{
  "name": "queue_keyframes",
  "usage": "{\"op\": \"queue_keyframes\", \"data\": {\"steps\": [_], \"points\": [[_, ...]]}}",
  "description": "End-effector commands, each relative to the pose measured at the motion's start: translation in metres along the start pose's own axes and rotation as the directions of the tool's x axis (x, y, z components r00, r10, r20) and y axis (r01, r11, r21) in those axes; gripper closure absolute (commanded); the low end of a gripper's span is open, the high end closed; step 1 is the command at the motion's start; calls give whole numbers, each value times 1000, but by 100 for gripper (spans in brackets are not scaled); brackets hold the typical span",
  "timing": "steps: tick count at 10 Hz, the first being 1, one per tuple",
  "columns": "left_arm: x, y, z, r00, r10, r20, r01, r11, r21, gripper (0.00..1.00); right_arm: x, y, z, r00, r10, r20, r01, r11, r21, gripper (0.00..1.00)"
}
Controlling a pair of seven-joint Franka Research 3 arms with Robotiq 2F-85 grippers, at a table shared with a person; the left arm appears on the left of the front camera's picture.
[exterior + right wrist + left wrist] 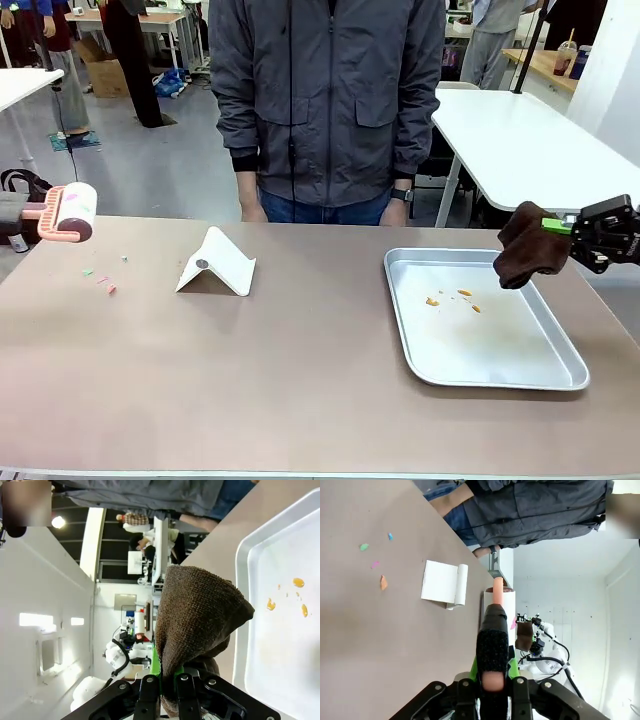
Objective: Clean the surface of the table.
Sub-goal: Hold the Lint Roller with your left hand and the towel with your right hand.
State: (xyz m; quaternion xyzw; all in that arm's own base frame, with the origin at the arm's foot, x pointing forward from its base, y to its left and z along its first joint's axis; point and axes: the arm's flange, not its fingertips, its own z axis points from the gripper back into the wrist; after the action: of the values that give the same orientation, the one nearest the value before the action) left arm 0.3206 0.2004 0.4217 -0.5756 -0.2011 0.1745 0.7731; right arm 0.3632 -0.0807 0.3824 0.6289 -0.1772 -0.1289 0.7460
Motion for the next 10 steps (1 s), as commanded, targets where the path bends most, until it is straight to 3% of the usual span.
{"op": "queue_keyframes", "data": {"steps": [1, 10], "points": [[-1, -3, 20, 1000, -26, -5, 26, 999, -19, 100, 1, 6, -3, 1000, -2, 10, 2, 1000, 0, 100], [-1, -3, 20, 1000, -26, -5, 26, 999, -19, 100, 1, 6, -3, 1000, -2, 10, 2, 1000, 0, 100]]}}
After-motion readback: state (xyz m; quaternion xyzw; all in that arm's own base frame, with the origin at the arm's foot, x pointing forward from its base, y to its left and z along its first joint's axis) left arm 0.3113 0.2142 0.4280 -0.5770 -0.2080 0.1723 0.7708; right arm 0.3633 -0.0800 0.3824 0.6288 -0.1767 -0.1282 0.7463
